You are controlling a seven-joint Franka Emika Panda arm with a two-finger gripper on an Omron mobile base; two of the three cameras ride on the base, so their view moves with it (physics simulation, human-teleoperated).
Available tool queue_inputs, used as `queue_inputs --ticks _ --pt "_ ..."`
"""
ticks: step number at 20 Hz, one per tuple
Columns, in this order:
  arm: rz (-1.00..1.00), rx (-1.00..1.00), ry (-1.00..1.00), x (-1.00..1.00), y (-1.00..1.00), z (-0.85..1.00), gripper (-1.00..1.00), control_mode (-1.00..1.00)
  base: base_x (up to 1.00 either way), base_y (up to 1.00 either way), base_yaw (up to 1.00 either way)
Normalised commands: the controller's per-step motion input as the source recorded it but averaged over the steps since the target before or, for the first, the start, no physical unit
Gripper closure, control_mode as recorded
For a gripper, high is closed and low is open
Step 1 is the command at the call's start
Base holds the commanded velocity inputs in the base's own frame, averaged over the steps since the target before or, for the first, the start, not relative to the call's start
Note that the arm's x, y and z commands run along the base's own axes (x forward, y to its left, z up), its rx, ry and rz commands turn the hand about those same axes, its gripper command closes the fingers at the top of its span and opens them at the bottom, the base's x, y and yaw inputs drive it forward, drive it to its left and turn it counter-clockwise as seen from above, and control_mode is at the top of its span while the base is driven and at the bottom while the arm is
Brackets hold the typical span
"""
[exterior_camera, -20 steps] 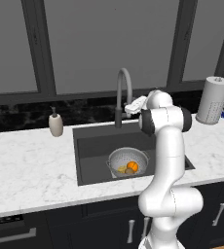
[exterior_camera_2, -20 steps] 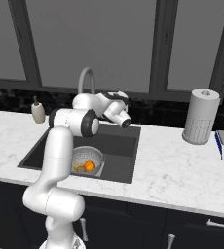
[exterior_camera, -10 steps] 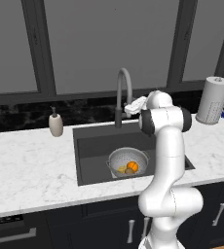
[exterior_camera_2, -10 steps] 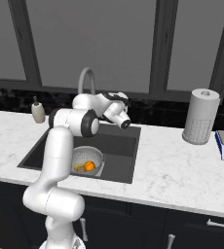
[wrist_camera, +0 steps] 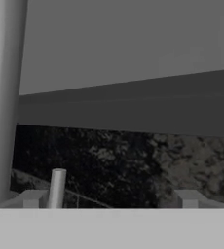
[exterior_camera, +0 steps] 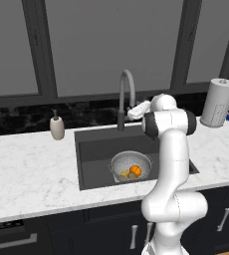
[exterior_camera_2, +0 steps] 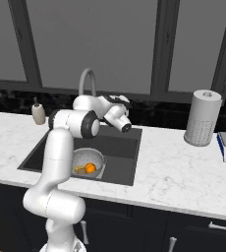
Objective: Put the colander in the sink, put the kiwi, orange, kiwi in the colander, and turn on the sink faucet and pour water over the colander.
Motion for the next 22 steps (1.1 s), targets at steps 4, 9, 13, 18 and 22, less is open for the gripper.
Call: queue_inputs --ticks 4,9,13,18,22 --pt "-0.05 0.0 0.0 -0.03 0.0 -0.16 -1.0 -1.0 0.0 0.0 0.0" --pt "-0.04 0.0 0.0 0.11 0.0 -0.04 -1.0 -1.0 0.0 0.0 0.0" --pt "-0.03 0.0 0.0 0.24 0.01 0.0 -1.0 -1.0 0.0 0.0 0.0" --pt "-0.01 0.0 0.0 0.31 -0.01 0.01 1.0 -1.0 0.0 0.0 0.0" --pt "-0.05 0.0 0.0 0.11 -0.24 0.0 1.0 -1.0 0.0 0.0 0.0"
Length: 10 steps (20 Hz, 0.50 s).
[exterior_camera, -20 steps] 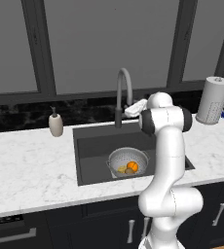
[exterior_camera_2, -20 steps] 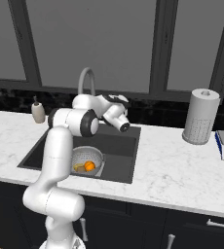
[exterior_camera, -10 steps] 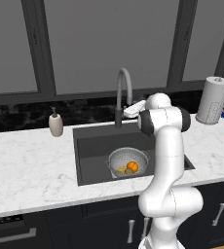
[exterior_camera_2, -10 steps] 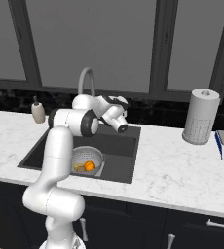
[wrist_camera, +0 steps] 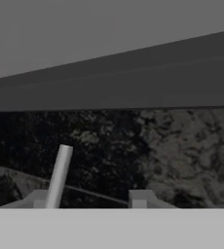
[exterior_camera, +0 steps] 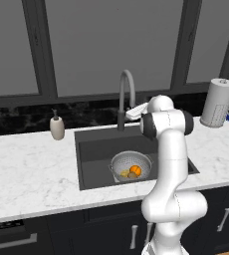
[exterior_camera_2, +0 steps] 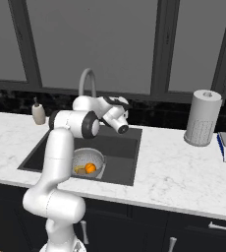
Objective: Put the colander in the sink, put the kiwi, orange, kiwi in the colander, and turn on the sink faucet and pour water over the colander.
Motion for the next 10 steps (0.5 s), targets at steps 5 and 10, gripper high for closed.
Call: queue_inputs --ticks 5,10 --pt "-0.09 0.0 0.0 0.02 -0.52 -0.07 1.0 -1.0 0.0 0.0 0.0" --pt "-0.11 0.0 0.0 0.0 -0.72 -0.09 1.0 -1.0 0.0 0.0 0.0"
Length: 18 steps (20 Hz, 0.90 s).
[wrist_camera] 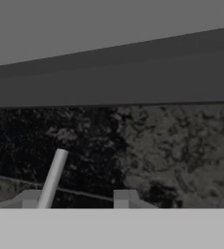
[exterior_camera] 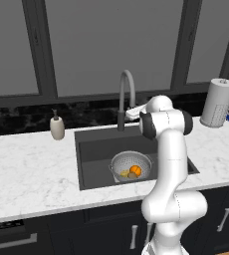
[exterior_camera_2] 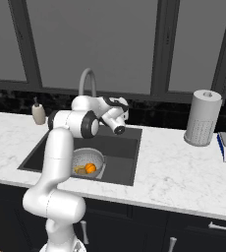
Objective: Put the colander in the sink, put the kiwi, orange, kiwi in the colander, and turn on the sink faucet and pour water over the colander.
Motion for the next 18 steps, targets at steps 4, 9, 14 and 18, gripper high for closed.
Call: queue_inputs --ticks 4,9,14,18 --pt "-0.05 0.0 0.02 0.0 -0.84 -0.1 1.0 -1.0 0.0 0.0 0.0" --pt "-0.01 0.0 0.0 0.0 -0.9 -0.15 1.0 -1.0 0.0 0.0 0.0" --pt "0.0 0.0 0.0 0.0 -0.99 -0.21 1.0 -1.0 0.0 0.0 0.0" --pt "0.0 0.0 0.0 0.0 -1.0 -0.24 1.0 -1.0 0.0 0.0 0.0"
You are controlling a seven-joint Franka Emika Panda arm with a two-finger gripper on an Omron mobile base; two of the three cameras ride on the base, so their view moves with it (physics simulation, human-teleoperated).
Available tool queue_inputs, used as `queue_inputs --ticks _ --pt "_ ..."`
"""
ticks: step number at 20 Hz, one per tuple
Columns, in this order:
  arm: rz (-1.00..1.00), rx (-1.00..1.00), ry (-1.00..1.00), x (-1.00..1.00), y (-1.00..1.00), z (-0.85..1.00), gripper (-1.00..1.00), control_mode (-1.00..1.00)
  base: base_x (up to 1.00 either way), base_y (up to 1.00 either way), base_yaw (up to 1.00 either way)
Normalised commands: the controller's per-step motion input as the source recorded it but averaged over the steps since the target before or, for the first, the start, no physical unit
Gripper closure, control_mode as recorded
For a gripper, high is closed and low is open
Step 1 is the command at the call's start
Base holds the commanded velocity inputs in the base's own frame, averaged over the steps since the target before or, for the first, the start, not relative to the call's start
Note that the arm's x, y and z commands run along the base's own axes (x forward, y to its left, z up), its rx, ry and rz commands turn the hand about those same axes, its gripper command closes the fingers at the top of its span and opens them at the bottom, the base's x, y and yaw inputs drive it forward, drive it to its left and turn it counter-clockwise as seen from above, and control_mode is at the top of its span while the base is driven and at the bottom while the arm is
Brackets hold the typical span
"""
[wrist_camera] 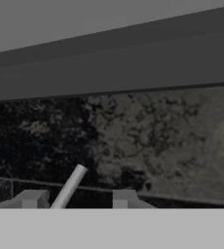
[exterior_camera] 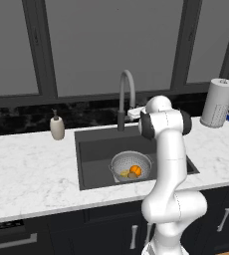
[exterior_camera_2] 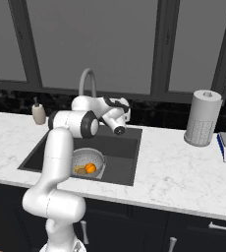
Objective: Put the colander in the sink, put the kiwi, orange, kiwi in the colander, and turn on the sink faucet and pour water over the colander.
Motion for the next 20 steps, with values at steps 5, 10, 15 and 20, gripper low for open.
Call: queue_inputs --ticks 5,10,15,20 --pt "0.0 0.0 0.01 0.0 -0.99 -0.26 1.0 -1.0 0.0 0.0 0.0" --pt "0.0 0.0 0.04 0.0 -0.91 -0.28 1.0 -1.0 0.0 0.0 0.0" --pt "-0.05 0.0 0.07 -0.04 -0.6 -0.17 1.0 -1.0 0.0 0.0 0.0" --pt "-0.05 0.0 0.05 -0.04 -0.08 0.0 1.0 -1.0 0.0 0.0 0.0"
